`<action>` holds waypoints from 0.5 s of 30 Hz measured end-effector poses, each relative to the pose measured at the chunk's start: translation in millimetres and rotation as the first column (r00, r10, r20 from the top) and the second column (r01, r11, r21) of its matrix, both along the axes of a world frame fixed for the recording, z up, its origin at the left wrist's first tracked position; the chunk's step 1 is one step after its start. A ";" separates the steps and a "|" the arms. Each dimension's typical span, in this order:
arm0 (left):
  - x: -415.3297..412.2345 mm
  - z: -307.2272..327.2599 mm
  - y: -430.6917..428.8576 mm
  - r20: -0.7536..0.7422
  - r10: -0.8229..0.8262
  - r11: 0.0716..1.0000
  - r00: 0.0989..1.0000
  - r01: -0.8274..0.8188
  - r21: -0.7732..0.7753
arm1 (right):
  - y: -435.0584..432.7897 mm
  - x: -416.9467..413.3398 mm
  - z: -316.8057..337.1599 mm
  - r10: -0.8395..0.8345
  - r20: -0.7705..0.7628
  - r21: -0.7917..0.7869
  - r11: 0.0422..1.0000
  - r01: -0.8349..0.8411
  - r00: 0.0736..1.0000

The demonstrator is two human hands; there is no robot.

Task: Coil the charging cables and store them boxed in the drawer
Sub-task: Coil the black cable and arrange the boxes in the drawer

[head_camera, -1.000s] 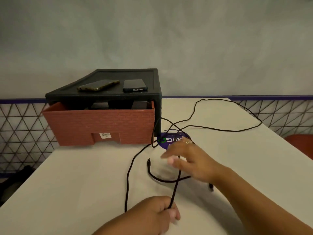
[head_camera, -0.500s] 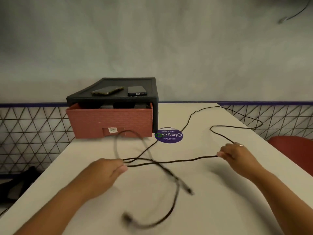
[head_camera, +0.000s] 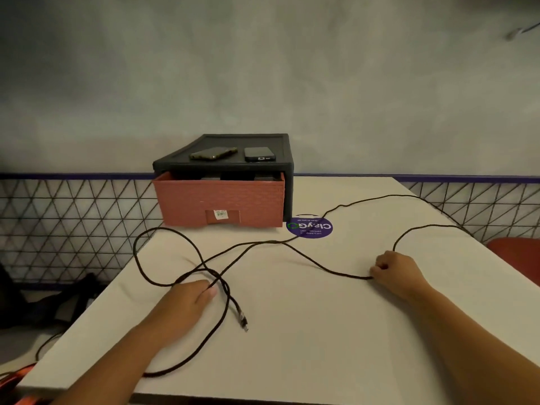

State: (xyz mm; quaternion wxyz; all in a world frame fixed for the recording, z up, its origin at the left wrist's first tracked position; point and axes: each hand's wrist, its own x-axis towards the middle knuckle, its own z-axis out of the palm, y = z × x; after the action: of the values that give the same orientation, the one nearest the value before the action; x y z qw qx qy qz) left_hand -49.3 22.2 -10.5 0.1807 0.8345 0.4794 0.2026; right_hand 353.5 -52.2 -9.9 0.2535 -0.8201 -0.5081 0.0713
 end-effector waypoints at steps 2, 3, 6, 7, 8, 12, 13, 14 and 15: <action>14.9 0.6 -5.5 0.028 -0.039 0.999 0.999 0.039 -0.010 | 7.6 -25.6 3.3 0.099 -0.024 0.027 0.995 -0.099 0.995; 24.0 1.1 -7.8 0.024 -0.071 0.997 0.997 0.071 -0.006 | 12.8 -39.4 3.5 0.143 -0.041 0.039 0.989 -0.141 0.989; 50.4 -0.5 -15.5 0.028 -0.183 0.983 0.983 0.183 0.006 | 32.4 -82.8 0.3 0.284 -0.118 0.092 0.957 -0.274 0.951; 58.0 -1.6 -18.9 0.043 -0.216 0.976 0.975 0.216 -0.001 | 39.3 -97.4 -0.3 0.339 -0.115 0.112 0.939 -0.326 0.934; 64.5 -2.4 -21.6 0.060 -0.247 0.969 0.967 0.247 -0.007 | 47.7 -110.2 -2.0 0.393 -0.106 0.119 0.917 -0.381 0.914; 74.3 -6.1 -24.9 0.133 -0.324 0.941 0.937 0.333 -0.056 | 75.5 -139.6 -6.1 0.488 -0.104 0.009 0.872 -0.490 0.867; 73.4 -6.3 -24.1 0.148 -0.333 0.936 0.931 0.345 -0.071 | 79.4 -141.9 -5.3 0.516 -0.119 -0.022 0.853 -0.522 0.848; 70.6 -6.7 -21.9 0.161 -0.339 0.932 0.927 0.354 -0.079 | 86.5 -142.6 -7.4 0.561 -0.056 -0.059 0.824 -0.563 0.826; 68.5 -6.6 -21.1 0.169 -0.349 0.927 0.922 0.366 -0.082 | 91.8 -142.0 -8.7 0.597 0.044 -0.106 0.800 -0.591 0.801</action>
State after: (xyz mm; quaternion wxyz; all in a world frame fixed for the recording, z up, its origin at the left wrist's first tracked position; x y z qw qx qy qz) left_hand 19.2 1.1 -17.1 0.2970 0.8788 0.3141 0.2019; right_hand 211.5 39.6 -18.6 0.1631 -0.6318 -0.7450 0.1384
